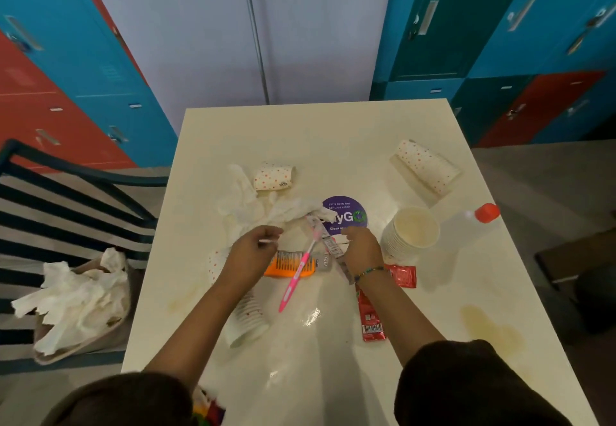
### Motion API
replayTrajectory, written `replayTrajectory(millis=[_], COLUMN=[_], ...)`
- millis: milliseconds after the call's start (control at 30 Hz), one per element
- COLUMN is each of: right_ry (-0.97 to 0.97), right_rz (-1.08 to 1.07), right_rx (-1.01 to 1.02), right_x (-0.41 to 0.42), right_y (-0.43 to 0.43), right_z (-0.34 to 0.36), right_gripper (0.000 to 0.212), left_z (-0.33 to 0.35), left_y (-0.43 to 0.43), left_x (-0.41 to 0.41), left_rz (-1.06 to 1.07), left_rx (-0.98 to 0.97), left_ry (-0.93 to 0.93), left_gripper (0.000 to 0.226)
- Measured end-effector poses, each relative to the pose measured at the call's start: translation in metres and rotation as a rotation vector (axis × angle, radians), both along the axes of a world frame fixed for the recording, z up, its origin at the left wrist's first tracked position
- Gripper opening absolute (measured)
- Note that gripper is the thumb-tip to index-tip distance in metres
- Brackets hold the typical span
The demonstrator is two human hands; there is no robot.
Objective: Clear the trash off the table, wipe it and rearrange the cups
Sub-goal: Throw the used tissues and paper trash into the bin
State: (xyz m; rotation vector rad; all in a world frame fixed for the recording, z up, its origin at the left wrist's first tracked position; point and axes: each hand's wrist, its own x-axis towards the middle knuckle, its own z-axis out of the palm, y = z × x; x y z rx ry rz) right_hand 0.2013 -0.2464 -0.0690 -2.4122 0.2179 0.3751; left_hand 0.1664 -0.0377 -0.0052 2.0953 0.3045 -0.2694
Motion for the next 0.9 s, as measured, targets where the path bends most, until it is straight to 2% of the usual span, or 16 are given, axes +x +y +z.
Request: replayTrajectory(millis=[67, 167, 300, 367, 433, 500, 600, 800, 900], right_ry=[0.002, 0.004, -0.028, -0.037, -0.047, -0.063, -0.095, 0.113, 0.106], right_rz=[-0.028, 0.002, -0.026, -0.014, -0.003, 0.012, 0.053, 0.231, 0.174], right_rx=[0.036, -0.033, -0.057, -0.055, -0.039, -0.049, -0.118, -0.222, -0.226], right_x=[0.004, 0.012, 0.027, 0.035, 0.041, 0.048, 0.058, 0.082, 0.085], right_y=[0.001, 0.006, 0.017, 0.022, 0.026, 0.030, 0.033, 0.036, 0.037], right_z=[-0.002, -0.007, -0.007, -0.008, -0.008, -0.007, -0.003, -0.012, -0.013], right_gripper=[0.033, 0.039, 0.035, 0.036, 0.039, 0.040, 0.042, 0.046, 0.038], left_z=[-0.010, -0.031, -0.048, -0.058, -0.068, -0.076, -0.070, -0.029, -0.014], left_y=[0.001, 0.003, -0.008, -0.007, -0.002, 0.007, 0.021, 0.050, 0.066], left_x=[0.017, 0.041, 0.063, 0.069, 0.069, 0.067, 0.065, 0.064, 0.069], left_rz=[-0.061, -0.151, -0.139, -0.099, -0.106, -0.097, 0.005, 0.158, 0.212], left_rx=[0.112, 0.305, 0.496, 0.551, 0.618, 0.624, 0.426, 0.161, 0.138], left_ry=[-0.012, -0.011, 0.168, 0.305, 0.345, 0.238, 0.105, -0.097, -0.164], left_gripper=[0.030, 0.040, 0.061, 0.056, 0.044, 0.033, 0.022, 0.022, 0.029])
